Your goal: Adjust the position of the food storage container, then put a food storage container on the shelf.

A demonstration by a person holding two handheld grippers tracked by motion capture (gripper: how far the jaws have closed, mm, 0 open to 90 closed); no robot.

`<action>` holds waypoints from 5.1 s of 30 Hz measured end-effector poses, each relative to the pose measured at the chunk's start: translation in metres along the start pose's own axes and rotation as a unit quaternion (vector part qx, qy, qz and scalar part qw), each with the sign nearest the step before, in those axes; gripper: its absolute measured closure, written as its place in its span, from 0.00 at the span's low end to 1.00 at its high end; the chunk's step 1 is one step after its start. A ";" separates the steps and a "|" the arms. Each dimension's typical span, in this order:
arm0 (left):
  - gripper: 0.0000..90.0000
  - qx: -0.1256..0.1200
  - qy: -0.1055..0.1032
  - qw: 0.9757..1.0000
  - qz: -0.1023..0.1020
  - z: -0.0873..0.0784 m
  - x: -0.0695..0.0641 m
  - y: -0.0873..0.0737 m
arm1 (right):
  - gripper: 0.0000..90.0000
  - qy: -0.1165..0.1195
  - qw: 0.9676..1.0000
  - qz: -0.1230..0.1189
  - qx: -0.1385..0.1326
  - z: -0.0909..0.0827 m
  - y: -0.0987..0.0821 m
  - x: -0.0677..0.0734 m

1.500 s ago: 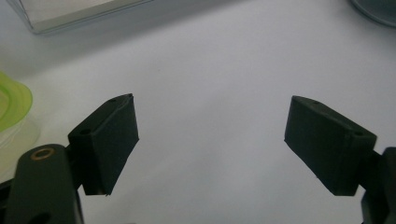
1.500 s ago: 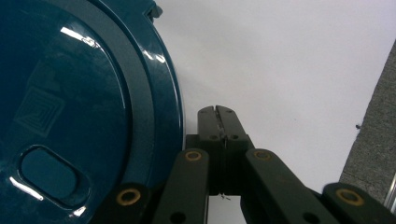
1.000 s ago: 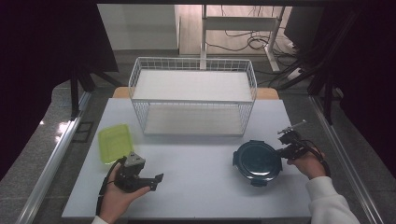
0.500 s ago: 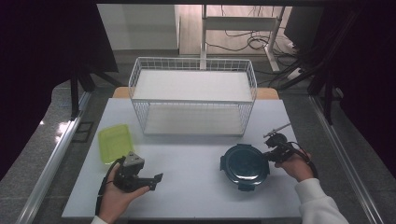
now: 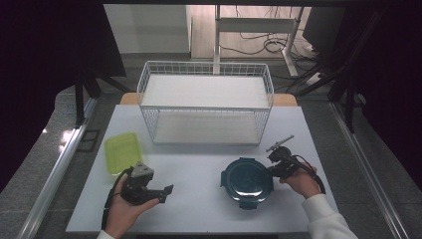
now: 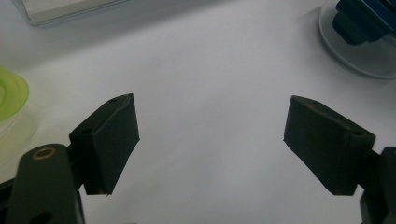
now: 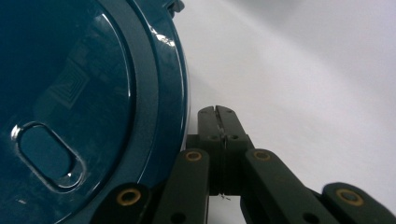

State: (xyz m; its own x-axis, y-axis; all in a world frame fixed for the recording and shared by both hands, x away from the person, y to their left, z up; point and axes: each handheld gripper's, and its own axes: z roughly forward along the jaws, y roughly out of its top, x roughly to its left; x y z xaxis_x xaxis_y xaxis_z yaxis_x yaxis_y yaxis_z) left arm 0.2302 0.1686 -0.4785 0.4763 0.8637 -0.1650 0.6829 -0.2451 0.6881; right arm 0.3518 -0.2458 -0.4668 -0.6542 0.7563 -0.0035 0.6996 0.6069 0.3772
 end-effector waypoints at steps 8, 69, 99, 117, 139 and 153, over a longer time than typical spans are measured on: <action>0.20 0.000 0.000 1.000 0.002 0.000 -0.001 0.000 | 0.99 0.007 1.000 -0.014 0.001 0.007 0.008 0.022; 0.19 -0.008 -0.011 1.000 -0.009 0.002 0.005 -0.001 | 0.82 0.086 0.982 0.026 -0.166 -0.023 -0.024 0.060; 0.11 -0.019 -0.055 0.997 -0.055 0.004 -0.008 0.005 | 0.20 0.191 0.959 0.110 -0.179 -0.014 -0.034 0.072; 0.09 0.022 -0.169 0.975 -0.142 0.035 -0.018 0.004 | 0.12 0.248 0.947 0.144 -0.147 0.009 -0.028 0.080; 0.22 0.043 -0.253 0.937 -0.236 0.061 -0.019 -0.011 | 0.17 0.321 0.922 0.193 -0.102 0.035 -0.024 0.085; 0.38 0.051 -0.261 0.927 -0.264 0.057 -0.018 -0.011 | 0.37 0.340 0.901 0.252 -0.095 0.035 -0.027 0.081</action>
State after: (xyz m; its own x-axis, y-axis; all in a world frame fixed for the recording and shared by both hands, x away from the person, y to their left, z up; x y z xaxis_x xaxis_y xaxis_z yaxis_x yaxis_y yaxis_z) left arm 0.2454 0.1307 -0.5232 0.2451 0.5514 -0.7974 0.9332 0.0888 0.3482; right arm 0.2900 -0.1922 -0.5098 -0.3367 0.5614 0.7559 0.9377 0.1266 0.3236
